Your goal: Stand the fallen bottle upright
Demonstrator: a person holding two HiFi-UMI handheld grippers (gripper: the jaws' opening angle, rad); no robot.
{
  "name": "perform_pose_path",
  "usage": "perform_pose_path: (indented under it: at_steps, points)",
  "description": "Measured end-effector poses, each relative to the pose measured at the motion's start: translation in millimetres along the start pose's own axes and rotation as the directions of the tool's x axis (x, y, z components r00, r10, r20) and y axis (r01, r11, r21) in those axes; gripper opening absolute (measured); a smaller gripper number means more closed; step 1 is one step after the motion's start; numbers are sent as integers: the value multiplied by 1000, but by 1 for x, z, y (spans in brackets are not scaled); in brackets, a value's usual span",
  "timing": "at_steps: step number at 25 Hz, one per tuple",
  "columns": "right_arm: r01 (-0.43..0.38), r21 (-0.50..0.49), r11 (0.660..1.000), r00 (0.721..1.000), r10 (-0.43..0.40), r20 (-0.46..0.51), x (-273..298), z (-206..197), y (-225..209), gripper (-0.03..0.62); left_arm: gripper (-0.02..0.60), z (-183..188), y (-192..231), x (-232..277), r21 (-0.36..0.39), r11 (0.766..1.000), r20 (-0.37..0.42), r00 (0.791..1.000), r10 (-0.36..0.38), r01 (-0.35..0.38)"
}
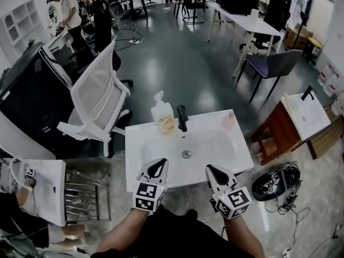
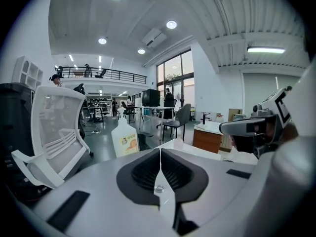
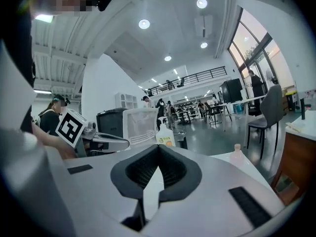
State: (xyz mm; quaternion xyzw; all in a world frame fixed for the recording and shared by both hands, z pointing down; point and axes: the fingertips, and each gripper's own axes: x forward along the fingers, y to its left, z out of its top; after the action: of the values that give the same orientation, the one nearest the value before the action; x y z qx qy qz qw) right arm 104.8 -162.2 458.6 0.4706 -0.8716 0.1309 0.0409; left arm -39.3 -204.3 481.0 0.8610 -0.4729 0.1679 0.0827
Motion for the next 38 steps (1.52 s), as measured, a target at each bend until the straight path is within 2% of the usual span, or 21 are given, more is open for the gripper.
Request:
perform_pose_path:
  at_steps: [5, 9, 12, 17, 24, 30, 38]
  points:
    - [-17, -17, 1000, 997, 18, 73, 11, 26, 13, 11, 21, 19, 22, -4, 5, 1000, 20, 1000, -6, 6]
    - [-7, -73, 997, 995, 14, 100, 27, 44, 21, 11, 21, 32, 46, -4, -33, 999, 34, 999, -10, 11]
    - [-4, -69, 998, 994, 12, 112, 35, 54, 21, 11, 21, 42, 63, 0, -8, 1000, 49, 999, -4, 5]
    - [16, -120, 993, 995, -4, 101, 45, 68, 25, 9, 21, 56, 88, 1, 9, 999, 77, 997, 33, -33]
    - [3, -112, 994, 995, 8, 101, 46, 70, 39, 9, 21, 48, 105, -5, 38, 998, 60, 997, 55, -58]
    - [-2, -63, 998, 995, 8, 100, 48, 60, 37, 9, 21, 41, 120, -8, 8, 997, 49, 996, 70, -71]
    - [1, -56, 998, 996, 5, 91, 57, 61, 46, 9, 21, 31, 123, -11, -2, 998, 32, 998, 60, -60]
